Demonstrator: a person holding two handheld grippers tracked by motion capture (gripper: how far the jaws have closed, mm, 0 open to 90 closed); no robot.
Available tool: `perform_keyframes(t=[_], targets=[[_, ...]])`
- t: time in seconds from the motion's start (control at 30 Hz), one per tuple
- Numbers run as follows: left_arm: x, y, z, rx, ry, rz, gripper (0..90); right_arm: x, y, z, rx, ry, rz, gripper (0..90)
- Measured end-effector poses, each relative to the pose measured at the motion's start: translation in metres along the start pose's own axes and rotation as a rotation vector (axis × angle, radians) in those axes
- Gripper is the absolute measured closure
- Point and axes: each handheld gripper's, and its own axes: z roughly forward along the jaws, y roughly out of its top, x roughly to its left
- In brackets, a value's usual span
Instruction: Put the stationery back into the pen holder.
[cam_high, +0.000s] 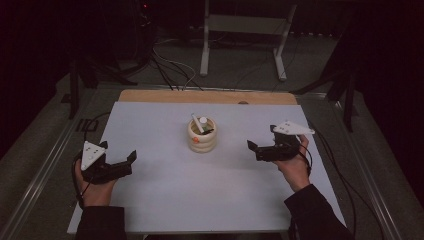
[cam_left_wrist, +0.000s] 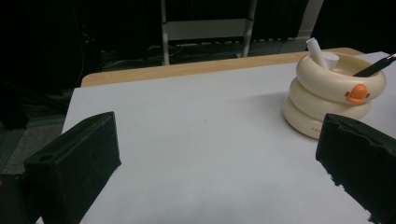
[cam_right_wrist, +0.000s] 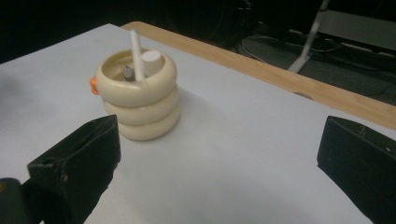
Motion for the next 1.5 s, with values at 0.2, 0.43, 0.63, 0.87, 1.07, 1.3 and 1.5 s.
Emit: perform_keyframes(t=[0.2,0.43,0.63,0.87,1.07,1.3,1.5], targets=[[0.001,0.0,-0.002,-0.01,0.011,-0.006,0.1,-0.002,-0.013,-0.007,-0.009,-0.024,-0.004,0.0],[0.001,0.001,-0.003,-0.009,0.011,-0.002,0.1,-0.004,-0.023,-0.011,-0.012,-0.039,0.001,0.0],[0.002,0.0,-0.005,-0.008,-0.006,-0.001,0.1,-0.005,-0.032,-0.014,0.006,-0.074,-0.013,0.0],[0.001,-0.001,-0.007,-0.015,-0.012,0.001,0.1,-0.011,-0.055,-0.018,0.016,-0.09,0.034,0.0],[-0.002,-0.002,-0.006,-0.015,-0.028,0.012,0.1,-0.014,-0.069,-0.024,-0.009,-0.098,0.049,0.0],[-0.003,-0.003,-0.005,-0.018,-0.04,0.011,0.1,-0.019,-0.085,-0.032,-0.006,-0.127,0.066,0.0],[-0.004,-0.004,-0.004,-0.026,-0.043,0.016,0.1,-0.024,-0.092,-0.045,-0.048,-0.12,0.098,0.0]])
